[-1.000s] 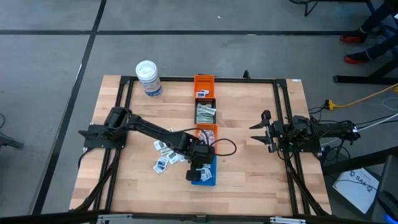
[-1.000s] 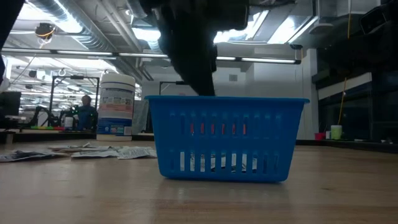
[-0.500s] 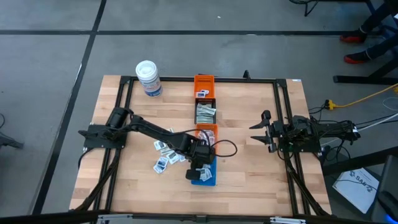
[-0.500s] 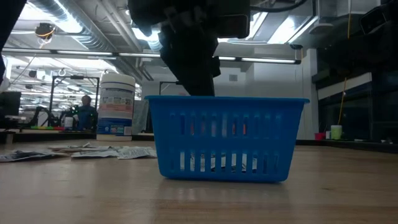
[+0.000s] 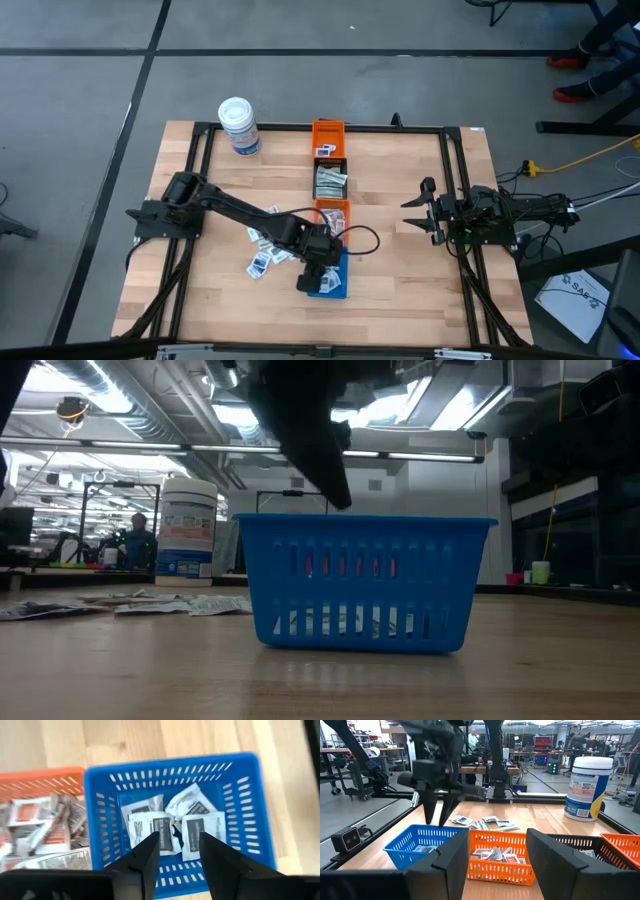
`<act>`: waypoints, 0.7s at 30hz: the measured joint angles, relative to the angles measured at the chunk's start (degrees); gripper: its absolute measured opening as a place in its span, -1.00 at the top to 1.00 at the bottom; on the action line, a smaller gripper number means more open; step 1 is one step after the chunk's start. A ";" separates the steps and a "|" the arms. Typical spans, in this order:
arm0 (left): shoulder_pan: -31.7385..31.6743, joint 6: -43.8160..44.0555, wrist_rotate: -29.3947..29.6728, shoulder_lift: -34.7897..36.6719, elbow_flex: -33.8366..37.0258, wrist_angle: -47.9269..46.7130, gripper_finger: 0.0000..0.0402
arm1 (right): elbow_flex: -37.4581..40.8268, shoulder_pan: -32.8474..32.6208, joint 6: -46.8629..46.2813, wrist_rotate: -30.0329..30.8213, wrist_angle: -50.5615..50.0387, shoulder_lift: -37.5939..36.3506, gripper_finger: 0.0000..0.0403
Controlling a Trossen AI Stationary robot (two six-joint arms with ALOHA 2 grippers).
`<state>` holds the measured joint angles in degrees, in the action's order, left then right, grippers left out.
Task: Pick & Place First Aid Supplies
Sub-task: Put the blue alcohol pad into the top orange bin
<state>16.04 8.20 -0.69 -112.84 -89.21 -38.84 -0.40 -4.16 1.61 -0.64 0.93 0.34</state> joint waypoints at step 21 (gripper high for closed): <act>6.39 7.49 4.31 9.71 0.00 -17.33 0.41 | 0.02 0.00 -0.01 0.00 0.02 0.01 0.03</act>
<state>22.43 15.69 3.62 -103.13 -89.21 -56.17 -0.38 -4.16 1.60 -0.64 0.95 0.35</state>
